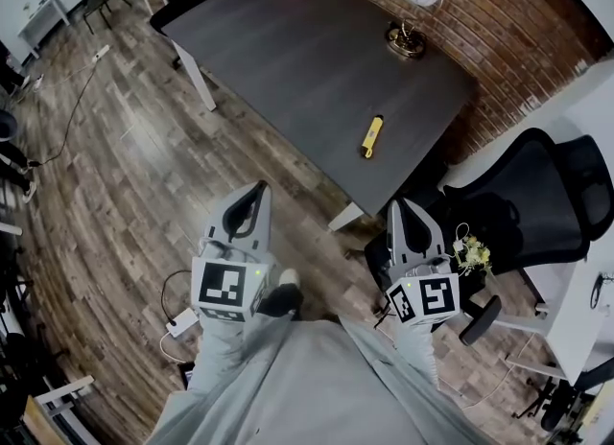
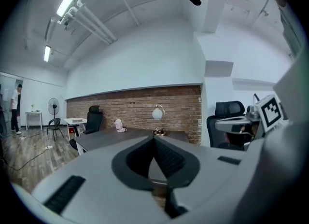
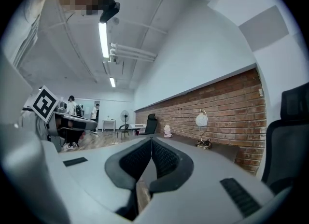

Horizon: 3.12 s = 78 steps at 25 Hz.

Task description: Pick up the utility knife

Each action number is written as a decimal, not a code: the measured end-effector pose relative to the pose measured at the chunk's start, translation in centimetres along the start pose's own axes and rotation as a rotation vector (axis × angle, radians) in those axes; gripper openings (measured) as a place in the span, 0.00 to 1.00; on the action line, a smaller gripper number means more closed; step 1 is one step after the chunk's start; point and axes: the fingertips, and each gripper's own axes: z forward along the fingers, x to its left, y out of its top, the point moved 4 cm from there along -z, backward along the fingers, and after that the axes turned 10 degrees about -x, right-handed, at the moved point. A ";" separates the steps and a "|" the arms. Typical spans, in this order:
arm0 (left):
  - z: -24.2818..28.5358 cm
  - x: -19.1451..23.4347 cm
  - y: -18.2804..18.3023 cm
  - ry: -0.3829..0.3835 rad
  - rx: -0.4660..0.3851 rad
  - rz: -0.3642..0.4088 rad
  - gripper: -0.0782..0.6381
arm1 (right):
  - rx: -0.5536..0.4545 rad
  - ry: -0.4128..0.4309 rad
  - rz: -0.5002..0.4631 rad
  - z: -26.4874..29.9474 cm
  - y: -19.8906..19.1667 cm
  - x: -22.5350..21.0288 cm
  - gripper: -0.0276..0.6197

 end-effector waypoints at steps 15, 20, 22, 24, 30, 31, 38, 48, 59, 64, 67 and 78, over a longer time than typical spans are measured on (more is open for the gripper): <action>4.2 4.8 -2.6 -0.063 0.045 -0.044 0.13 | 0.085 -0.074 -0.007 4.7 -2.8 0.7 0.07; 7.8 5.8 -3.4 -0.070 0.048 -0.038 0.13 | 0.103 -0.079 -0.005 7.6 -4.5 -1.5 0.07; 9.8 6.3 -3.4 -0.076 0.047 -0.031 0.13 | 0.104 -0.083 -0.008 9.3 -4.9 -2.7 0.07; 12.2 7.0 -3.1 -0.082 0.041 -0.023 0.13 | 0.102 -0.095 -0.009 11.1 -5.2 -4.0 0.07; 20.5 7.4 -1.7 -0.123 0.024 -0.010 0.13 | 0.097 -0.134 -0.006 15.9 -4.9 -9.2 0.07; 21.8 7.3 -1.5 -0.132 0.023 -0.008 0.13 | 0.094 -0.141 -0.003 16.6 -4.8 -10.2 0.07; 29.4 6.3 -0.4 -0.193 0.016 0.020 0.13 | 0.076 -0.186 0.012 19.9 -4.8 -15.6 0.07; 35.4 3.7 0.0 -0.303 0.015 0.024 0.13 | 0.079 -0.245 0.025 20.8 -4.9 -18.9 0.07; 39.9 1.9 -0.1 -0.463 0.020 0.019 0.13 | 0.112 -0.346 0.020 21.4 -5.2 -20.2 0.07; 41.0 2.1 -0.8 -0.499 0.033 0.021 0.13 | 0.136 -0.362 0.023 22.1 -6.0 -20.1 0.07; 41.4 2.1 -1.4 -0.511 0.042 0.013 0.13 | 0.157 -0.371 0.031 22.3 -6.8 -20.1 0.07; 42.2 1.7 -3.2 -0.551 0.079 0.001 0.13 | 0.272 -0.382 0.106 22.2 -11.2 -19.6 0.07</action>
